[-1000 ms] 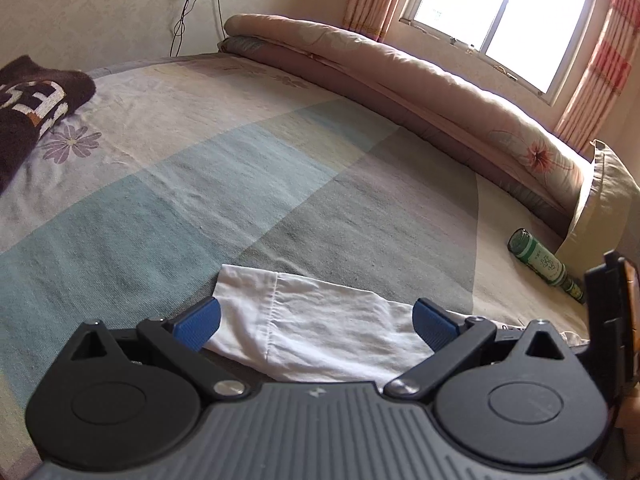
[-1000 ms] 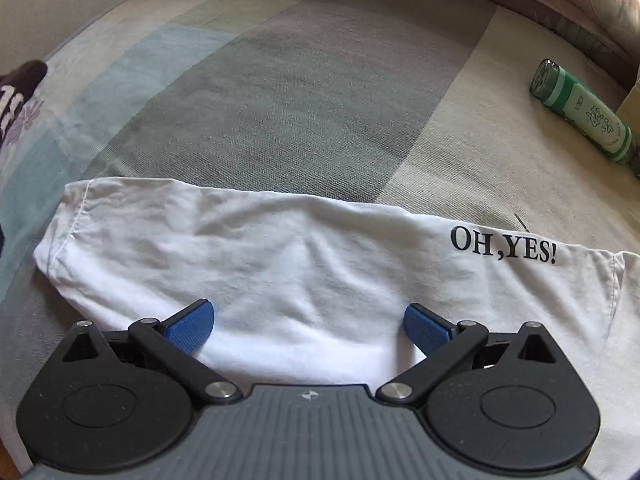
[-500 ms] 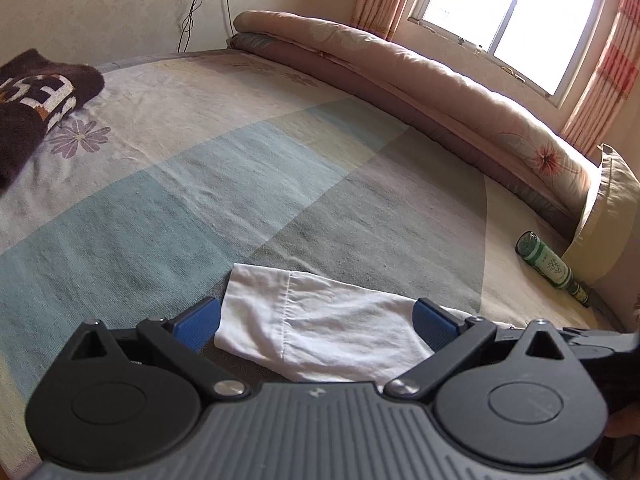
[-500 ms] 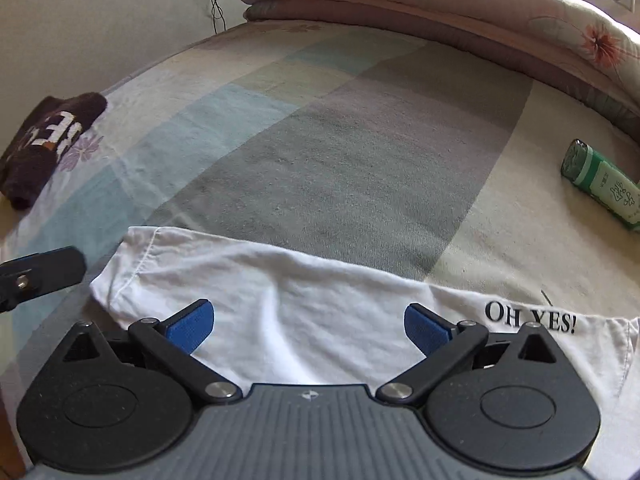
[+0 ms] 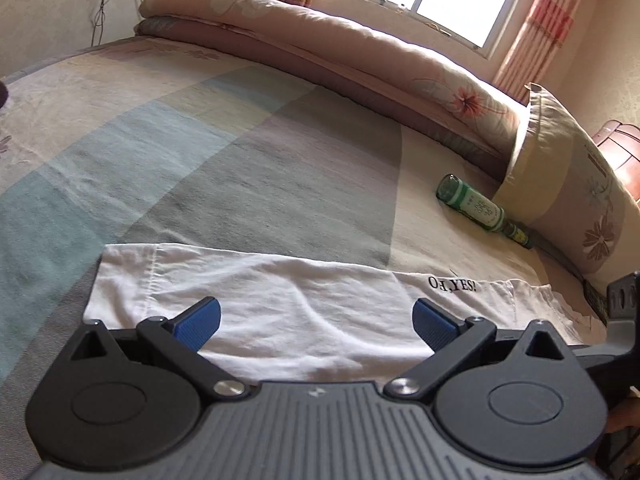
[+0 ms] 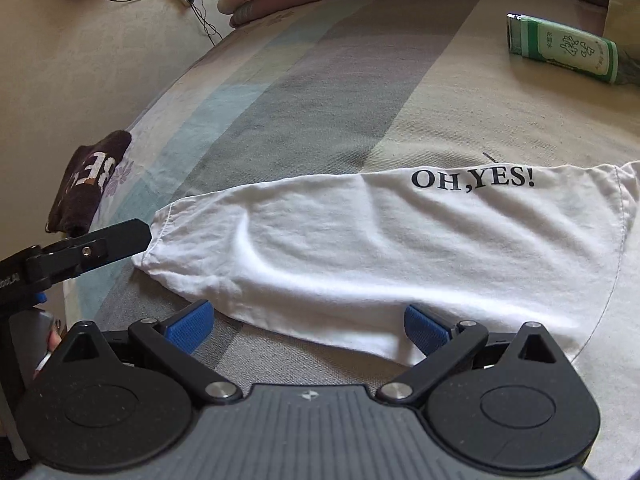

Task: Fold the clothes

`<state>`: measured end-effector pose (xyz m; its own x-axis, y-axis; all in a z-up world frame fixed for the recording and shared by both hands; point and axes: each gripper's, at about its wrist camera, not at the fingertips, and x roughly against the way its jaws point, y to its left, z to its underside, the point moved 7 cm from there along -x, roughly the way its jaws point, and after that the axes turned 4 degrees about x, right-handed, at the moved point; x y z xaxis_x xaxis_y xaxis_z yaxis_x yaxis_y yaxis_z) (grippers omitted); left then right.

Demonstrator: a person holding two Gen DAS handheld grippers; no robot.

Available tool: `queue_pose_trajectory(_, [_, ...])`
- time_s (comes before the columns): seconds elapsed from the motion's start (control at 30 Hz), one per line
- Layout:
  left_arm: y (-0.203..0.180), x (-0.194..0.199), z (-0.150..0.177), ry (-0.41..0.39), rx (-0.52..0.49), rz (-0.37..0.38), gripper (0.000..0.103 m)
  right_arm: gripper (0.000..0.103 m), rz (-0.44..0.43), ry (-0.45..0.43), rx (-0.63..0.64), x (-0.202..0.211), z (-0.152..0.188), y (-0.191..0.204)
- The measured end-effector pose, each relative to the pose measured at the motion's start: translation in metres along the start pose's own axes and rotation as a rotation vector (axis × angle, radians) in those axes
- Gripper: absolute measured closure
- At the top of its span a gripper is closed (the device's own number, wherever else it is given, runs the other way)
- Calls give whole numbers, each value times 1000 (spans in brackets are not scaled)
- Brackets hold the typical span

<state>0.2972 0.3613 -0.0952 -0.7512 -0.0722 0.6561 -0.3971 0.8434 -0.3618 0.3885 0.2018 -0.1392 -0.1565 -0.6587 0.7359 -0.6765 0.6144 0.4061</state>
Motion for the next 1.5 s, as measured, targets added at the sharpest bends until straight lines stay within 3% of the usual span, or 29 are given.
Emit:
queue_pose_trajectory(0.13, [-7,-5,4,16,-21,-9,1,0,18,-18,33,-8,6,-2])
queue_pose_trajectory(0.37, [7,-4,1,10,22,-43,1,0,3,120,80,3,27,15])
queue_pose_trajectory(0.53, [6,-1,0,4,20,-26,1,0,-20,-12,77,4,9,23])
queue_pose_trajectory(0.6, [6,-1,-1,7,16,-27,1,0,48,-36,88,-7,5,20])
queue_pose_trajectory(0.73, [7,1,-2,2,12,-24,1,0,29,-13,106,-24,10,33])
queue_pose_trajectory(0.87, [10,5,-5,-10,28,-31,1,0,-60,81,224,-21,21,62])
queue_pose_trajectory(0.93, [10,6,-5,-14,30,-31,1,0,-56,45,233,-16,16,63])
queue_pose_trajectory(1.03, [8,8,-5,-17,22,-23,1,0,48,-51,234,-15,5,57])
queue_pose_trajectory(1.17, [10,9,-6,-18,23,-25,1,0,69,-35,237,-37,12,59])
queue_pose_trajectory(1.3, [10,13,-7,-22,15,-27,1,0,-44,20,402,-31,18,90])
queue_pose_trajectory(1.4, [10,17,-8,-25,12,-29,1,0,-6,-65,397,-25,4,93])
queue_pose_trajectory(1.5, [7,19,-8,-23,6,-16,1,0,-2,-44,371,-46,1,92])
